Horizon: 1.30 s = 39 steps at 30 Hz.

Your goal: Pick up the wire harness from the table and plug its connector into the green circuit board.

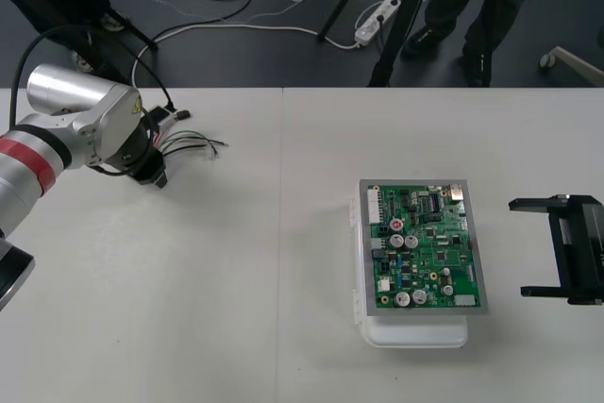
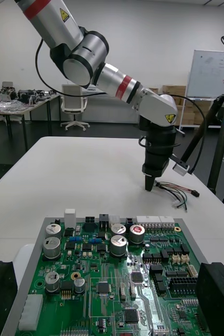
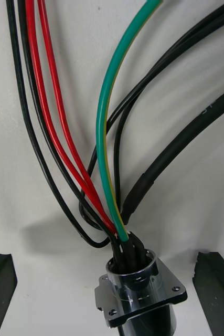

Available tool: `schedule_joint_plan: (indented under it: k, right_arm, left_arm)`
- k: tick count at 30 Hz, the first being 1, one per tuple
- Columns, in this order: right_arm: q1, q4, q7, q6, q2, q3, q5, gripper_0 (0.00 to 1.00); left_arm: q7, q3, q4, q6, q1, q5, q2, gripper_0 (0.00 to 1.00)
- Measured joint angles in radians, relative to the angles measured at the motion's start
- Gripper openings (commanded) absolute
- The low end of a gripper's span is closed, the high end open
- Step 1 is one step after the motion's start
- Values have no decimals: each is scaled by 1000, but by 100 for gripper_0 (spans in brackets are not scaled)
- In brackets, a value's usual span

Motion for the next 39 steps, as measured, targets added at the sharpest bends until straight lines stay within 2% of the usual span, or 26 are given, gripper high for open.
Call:
schedule_joint_plan:
  k: [29, 39]
  right_arm:
    - [-6, 12, -50, 0, 8, 1, 0, 100]
    - [-6, 12, -50, 0, 8, 1, 0, 100]
  left_arm:
    - [0, 3, 0, 8, 0, 13, 0, 0]
    - [-26, 134, 1, 8, 0, 29, -1, 0]
